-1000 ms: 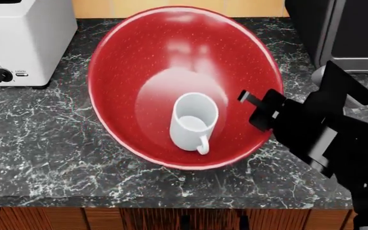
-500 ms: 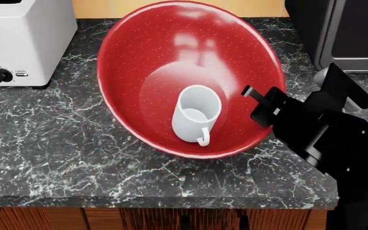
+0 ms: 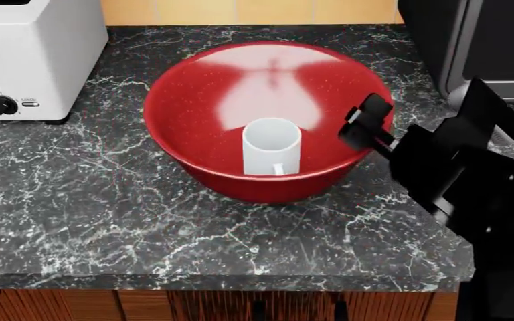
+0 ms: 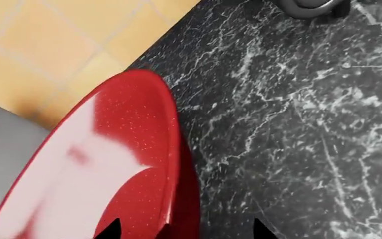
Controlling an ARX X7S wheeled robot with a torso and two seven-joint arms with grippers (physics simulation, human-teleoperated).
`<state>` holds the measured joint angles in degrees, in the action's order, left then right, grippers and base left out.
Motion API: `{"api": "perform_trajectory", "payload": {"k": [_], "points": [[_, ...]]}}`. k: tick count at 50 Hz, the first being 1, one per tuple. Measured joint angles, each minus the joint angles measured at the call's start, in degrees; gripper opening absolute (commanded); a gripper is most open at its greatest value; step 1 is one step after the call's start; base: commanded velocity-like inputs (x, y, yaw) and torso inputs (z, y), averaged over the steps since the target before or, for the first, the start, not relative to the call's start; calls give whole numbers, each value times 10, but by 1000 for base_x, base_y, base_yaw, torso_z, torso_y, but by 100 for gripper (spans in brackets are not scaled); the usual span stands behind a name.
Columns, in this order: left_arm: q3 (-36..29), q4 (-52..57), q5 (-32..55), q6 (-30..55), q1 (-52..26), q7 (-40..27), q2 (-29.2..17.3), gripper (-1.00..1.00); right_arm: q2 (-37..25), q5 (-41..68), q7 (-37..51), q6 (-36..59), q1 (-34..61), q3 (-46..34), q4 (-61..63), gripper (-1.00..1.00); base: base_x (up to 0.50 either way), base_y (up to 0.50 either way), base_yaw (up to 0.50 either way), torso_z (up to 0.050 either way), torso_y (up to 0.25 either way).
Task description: Place the cup inside the bowl on the dining table and move the bowl to any counter.
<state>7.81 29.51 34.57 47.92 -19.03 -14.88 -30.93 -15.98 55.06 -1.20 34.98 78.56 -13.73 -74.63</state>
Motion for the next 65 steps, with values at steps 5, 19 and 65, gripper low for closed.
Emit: {"api": "perform_trajectory", "payload": {"k": [5,19,65], "points": [[-5,0,-2,0,-1,-4,3,100,1,-11,-7,-15,6,7,-1,100,0,0,0,0,0],[-3,-2,2,-5,-2,-1,3,100,-15,-22,21,-8,-30,13,133,100,0,0,0,0,0],[-101,-13,41,180,-279,-91,60,100,-282,80,277,170,-250,19,966,100,0,0,0,0,0]]}}
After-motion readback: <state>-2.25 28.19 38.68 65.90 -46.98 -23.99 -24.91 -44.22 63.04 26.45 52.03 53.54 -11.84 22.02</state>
